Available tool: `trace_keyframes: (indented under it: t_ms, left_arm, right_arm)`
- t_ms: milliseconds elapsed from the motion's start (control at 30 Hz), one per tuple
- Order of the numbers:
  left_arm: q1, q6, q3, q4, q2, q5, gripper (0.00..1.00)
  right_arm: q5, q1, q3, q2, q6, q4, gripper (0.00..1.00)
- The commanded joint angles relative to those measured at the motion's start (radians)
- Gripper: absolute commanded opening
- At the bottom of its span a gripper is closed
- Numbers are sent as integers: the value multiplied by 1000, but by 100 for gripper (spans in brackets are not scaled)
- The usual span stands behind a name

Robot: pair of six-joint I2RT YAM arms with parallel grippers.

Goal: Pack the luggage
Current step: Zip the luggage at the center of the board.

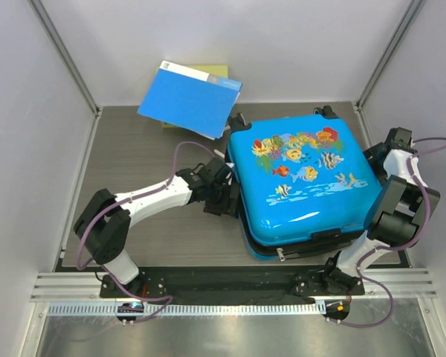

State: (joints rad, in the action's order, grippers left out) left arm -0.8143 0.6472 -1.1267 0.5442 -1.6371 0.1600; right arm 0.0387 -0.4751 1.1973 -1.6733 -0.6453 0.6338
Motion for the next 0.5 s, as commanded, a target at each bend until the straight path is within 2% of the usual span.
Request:
trace_keyframes:
  t_ms: [0,200,333,467]
  left_arm:
    - [-103,2,-27,-253,-13,203,65]
    - [-103,-17,-90,-245,-24,161,66]
    - [-95,-40,-153,-120,-6,78,67]
    - [-18,2,-96,-95,68,47,67]
  right_arm:
    - [-129,52,68,-52,108,118,99]
    - [-128,49,197,-135,114,136,99]
    - [-120,49,338,-181,137,187,99]
    - [-91,49,422,-184,154,219,99]
